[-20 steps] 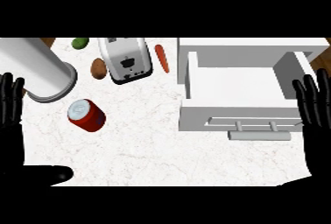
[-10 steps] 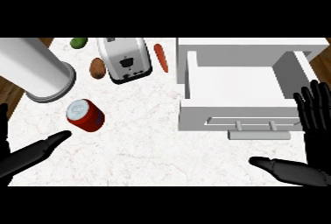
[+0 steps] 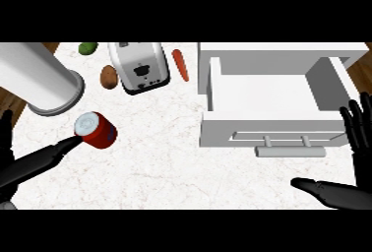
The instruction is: Pick up the can, place it into the drawer and close the drawer
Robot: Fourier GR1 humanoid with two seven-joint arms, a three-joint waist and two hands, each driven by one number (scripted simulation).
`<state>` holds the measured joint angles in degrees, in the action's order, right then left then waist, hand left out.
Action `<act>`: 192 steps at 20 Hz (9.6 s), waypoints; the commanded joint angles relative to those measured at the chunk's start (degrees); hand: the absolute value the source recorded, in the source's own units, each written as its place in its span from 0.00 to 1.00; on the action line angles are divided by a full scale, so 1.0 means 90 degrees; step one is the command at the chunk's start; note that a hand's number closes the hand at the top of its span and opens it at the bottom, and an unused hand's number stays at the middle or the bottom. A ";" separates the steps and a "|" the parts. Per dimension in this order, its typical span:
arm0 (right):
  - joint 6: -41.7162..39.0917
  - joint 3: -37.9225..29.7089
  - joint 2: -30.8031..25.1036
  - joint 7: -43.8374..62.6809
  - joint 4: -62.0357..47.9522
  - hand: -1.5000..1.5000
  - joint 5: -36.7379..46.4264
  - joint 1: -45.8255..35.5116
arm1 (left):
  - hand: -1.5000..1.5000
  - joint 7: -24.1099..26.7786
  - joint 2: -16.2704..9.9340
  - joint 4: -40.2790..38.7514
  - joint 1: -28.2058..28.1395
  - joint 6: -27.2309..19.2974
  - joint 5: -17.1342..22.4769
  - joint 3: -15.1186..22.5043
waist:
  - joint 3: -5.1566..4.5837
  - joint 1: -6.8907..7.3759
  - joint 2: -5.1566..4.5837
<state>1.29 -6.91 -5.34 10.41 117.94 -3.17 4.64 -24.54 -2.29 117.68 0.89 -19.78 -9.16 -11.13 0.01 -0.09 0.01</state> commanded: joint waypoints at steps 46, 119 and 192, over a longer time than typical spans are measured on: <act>-0.0577 -0.0728 0.0136 0.0555 0.0988 0.00 -0.0182 0.0250 | 0.00 0.6137 -0.0477 -0.8979 0.1915 -0.0208 0.2468 -0.1226 | -0.0005 -0.0026 -0.0009; -0.0573 -0.1171 0.0023 0.0789 0.1149 0.00 0.0044 -0.0115 | 1.00 0.1515 0.0254 -0.7850 0.7666 0.0052 0.2271 0.1754 | 0.0002 -0.0104 -0.0019; 0.1790 0.1614 -0.0584 -0.1300 -0.6055 0.00 0.6646 -0.4440 | 0.00 0.2495 -0.0197 -1.0970 1.0060 -0.1622 0.4494 0.2898 | 0.0003 0.0138 -0.0052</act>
<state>12.51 7.29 -13.32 -1.05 71.15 52.97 -31.02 -1.07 -2.77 18.11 92.42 -34.51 32.03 15.10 0.06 0.77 -0.65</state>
